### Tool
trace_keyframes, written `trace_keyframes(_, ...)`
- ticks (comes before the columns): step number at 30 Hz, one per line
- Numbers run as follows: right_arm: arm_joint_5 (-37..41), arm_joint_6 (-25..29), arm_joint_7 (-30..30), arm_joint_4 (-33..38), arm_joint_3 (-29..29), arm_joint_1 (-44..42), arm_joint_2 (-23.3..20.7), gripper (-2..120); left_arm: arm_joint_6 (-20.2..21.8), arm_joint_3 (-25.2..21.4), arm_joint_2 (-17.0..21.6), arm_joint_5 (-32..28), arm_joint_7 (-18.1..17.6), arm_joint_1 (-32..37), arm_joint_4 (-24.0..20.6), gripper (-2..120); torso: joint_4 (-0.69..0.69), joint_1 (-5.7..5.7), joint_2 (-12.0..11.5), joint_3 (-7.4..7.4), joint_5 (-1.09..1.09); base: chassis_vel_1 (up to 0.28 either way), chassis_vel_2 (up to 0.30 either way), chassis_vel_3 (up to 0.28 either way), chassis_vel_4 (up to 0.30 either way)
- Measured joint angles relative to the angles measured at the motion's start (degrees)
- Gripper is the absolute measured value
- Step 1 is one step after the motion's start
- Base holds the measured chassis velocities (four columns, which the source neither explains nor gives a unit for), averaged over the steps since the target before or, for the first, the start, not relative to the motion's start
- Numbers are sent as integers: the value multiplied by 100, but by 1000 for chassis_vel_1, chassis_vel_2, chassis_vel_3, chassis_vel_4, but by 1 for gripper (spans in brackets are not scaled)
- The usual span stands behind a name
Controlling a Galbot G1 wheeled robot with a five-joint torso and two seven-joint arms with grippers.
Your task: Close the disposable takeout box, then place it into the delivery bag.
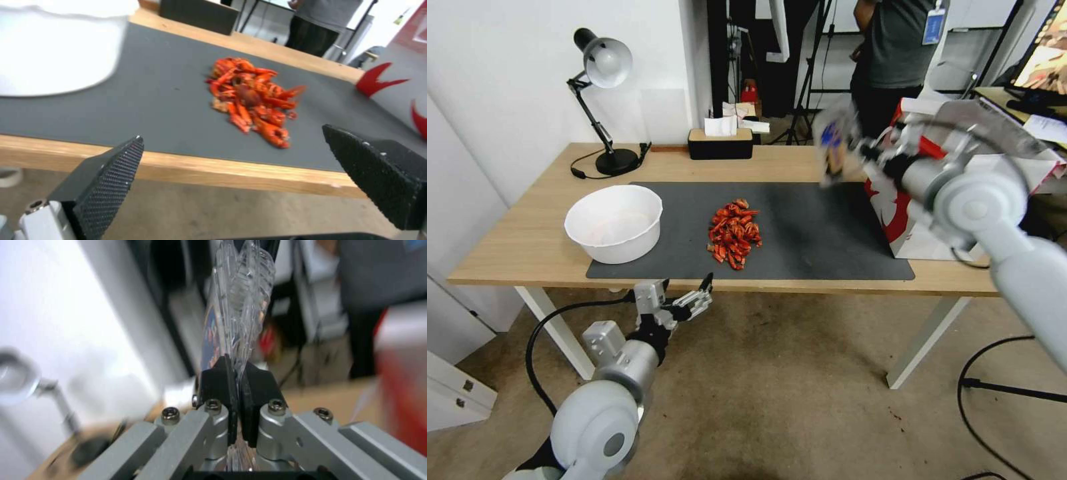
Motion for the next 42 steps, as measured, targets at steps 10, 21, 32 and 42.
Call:
trace_keyframes(10, -2700, 385, 22, -376, 454, -257, -548, 0, -506, -106, -21, 639, 208, 223, 235, 100, -1, 1, -1, 0, 1, 0, 0, 0, 0)
trace_keyframes(21, -2675, 388, 113, -813, 778, -939, -632, 0, -509, -12, -87, 621, 229, 182, 259, 100, -1, 1, -1, 0, 0, 0, 0, 0, 0)
trace_keyframes(32, -2399, 297, 156, -742, 828, -1199, -538, 1, -472, -13, -108, 573, 208, 244, 201, 100, -1, 1, -1, 0, 0, 0, 0, 0, 0)
trace_keyframes(42, -2105, 173, 402, -470, 881, -1389, -530, 32, -376, -15, -95, 178, 213, 193, 147, 100, -1, 1, -1, 0, 0, 0, 0, 0, 0)
